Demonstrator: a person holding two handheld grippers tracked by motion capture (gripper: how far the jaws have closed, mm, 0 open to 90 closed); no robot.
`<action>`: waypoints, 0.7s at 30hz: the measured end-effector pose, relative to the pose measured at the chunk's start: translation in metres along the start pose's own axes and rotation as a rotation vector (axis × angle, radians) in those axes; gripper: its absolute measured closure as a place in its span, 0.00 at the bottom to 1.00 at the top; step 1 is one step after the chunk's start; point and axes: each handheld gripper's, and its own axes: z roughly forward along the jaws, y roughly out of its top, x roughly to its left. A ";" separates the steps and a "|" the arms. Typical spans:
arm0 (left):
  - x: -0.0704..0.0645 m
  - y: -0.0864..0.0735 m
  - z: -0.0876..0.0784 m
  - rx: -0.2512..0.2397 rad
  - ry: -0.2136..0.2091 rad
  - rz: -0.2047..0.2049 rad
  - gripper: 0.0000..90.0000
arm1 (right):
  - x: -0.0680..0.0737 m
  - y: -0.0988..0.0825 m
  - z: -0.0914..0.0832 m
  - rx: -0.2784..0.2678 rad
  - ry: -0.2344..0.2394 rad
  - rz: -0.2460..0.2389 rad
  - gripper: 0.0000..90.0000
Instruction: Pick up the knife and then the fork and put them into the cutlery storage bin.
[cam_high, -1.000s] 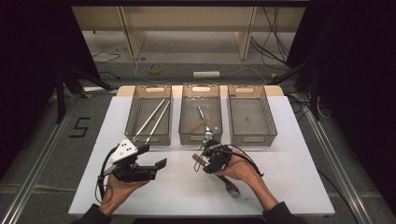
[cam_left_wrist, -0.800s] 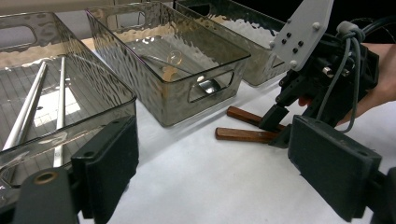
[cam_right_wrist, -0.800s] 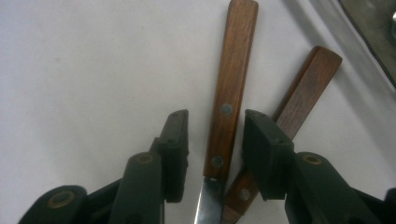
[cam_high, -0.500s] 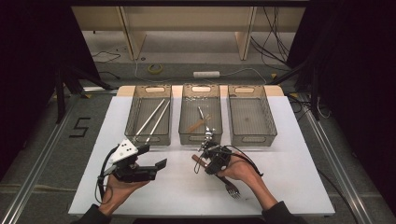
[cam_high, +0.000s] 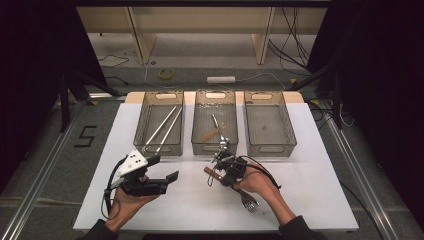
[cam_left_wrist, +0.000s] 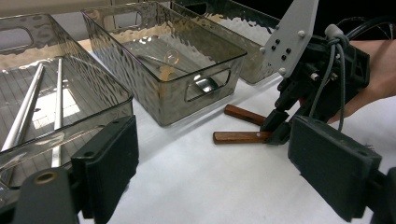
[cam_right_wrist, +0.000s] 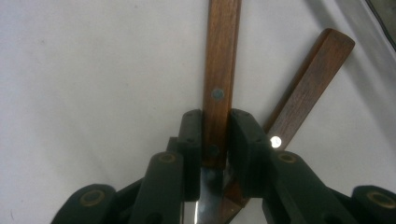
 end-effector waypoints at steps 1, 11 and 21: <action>0.000 0.000 0.000 -0.001 0.001 0.000 0.18 | 0.000 0.000 0.001 -0.006 -0.003 -0.008 0.84; 0.000 0.000 0.000 0.002 0.001 0.005 0.18 | 0.003 0.002 0.000 0.009 -0.022 -0.026 0.86; 0.000 0.000 -0.001 -0.002 0.002 0.006 0.18 | 0.006 0.001 -0.006 -0.007 -0.024 -0.063 0.86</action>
